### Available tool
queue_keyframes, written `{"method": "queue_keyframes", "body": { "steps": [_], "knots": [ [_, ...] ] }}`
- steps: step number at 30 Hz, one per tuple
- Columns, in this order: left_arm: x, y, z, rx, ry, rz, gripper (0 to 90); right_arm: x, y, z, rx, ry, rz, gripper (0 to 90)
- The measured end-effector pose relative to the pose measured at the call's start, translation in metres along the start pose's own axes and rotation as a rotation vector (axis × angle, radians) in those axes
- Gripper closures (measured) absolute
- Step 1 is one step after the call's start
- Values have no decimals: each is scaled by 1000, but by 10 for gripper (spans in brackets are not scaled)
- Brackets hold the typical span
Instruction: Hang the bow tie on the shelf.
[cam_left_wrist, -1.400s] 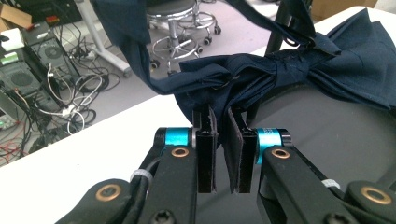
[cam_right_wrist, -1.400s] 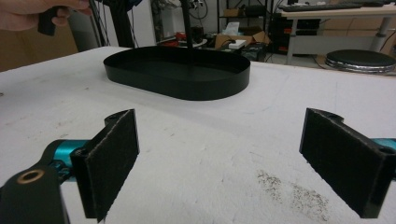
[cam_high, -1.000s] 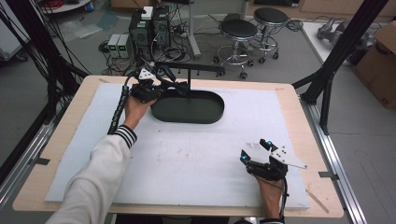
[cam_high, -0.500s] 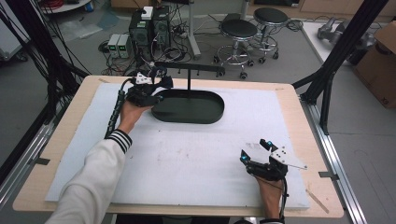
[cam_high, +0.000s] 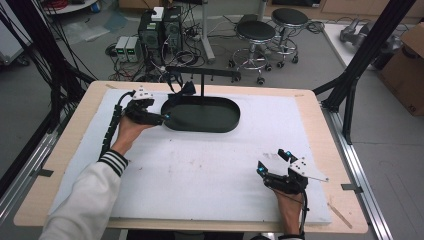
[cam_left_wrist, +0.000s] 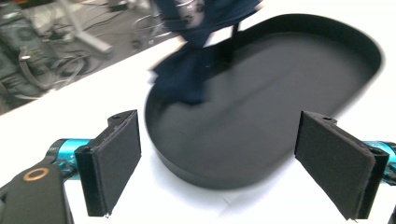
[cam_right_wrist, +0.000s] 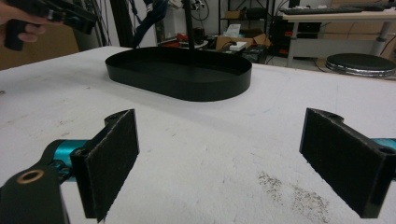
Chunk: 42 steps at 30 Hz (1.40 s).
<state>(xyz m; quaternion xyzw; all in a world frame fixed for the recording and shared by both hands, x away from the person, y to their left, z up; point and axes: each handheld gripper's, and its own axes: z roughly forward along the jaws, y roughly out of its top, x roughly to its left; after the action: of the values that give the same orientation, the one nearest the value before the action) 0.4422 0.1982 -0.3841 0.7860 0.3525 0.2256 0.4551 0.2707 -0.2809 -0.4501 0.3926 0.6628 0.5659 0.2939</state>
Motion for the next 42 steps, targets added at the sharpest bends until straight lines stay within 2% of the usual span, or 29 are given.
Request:
{"method": "queue_keyframes", "body": {
  "steps": [3, 6, 8, 12, 14, 18, 21, 24, 27, 29, 32, 34, 37, 42],
  "knots": [
    [-1, -12, -17, -48, -32, -12, 146, 1, 0, -1, 2, 1, 5, 106],
    [-1, -26, -35, -90, -47, -19, 146, 1, 0, -1, 3, 1, 5, 107],
    [-2, -34, -45, -99, -39, -24, 146, 0, 0, 0, 2, 1, 0, 106],
    [-4, -59, -69, -99, -50, -22, 147, 2, 0, 0, 2, -4, -7, 107],
    [-4, -71, -80, -115, -50, -37, 147, 2, 0, 0, 4, -6, -11, 106],
    [-4, -91, -100, -169, -48, -61, 147, 2, 0, 0, 1, -10, -21, 106],
    [-8, -103, -112, -217, -44, -69, 147, 2, 0, 0, 4, -11, -10, 107],
    [-15, -112, -119, -258, -40, -57, 149, 1, 0, -1, 0, -11, 5, 106],
    [-26, -126, -125, -315, -51, -77, 149, 0, 0, 0, -6, -16, -1, 106],
    [-30, -134, -127, -323, -48, -69, 150, 1, 0, -1, -2, -14, 3, 106],
    [-34, -145, -130, -358, -52, -89, 150, 1, 0, -1, -5, -19, 8, 106],
    [-36, -148, -134, -408, -41, -90, 153, 0, 0, -1, -7, -18, 12, 106],
    [-36, -150, -135, -424, -38, -100, 158, 1, 0, -1, -6, -19, 9, 106],
    [-34, -150, -135, -419, -39, -111, 158, 1, 0, -1, -6, -22, 3, 107]
  ]
}}
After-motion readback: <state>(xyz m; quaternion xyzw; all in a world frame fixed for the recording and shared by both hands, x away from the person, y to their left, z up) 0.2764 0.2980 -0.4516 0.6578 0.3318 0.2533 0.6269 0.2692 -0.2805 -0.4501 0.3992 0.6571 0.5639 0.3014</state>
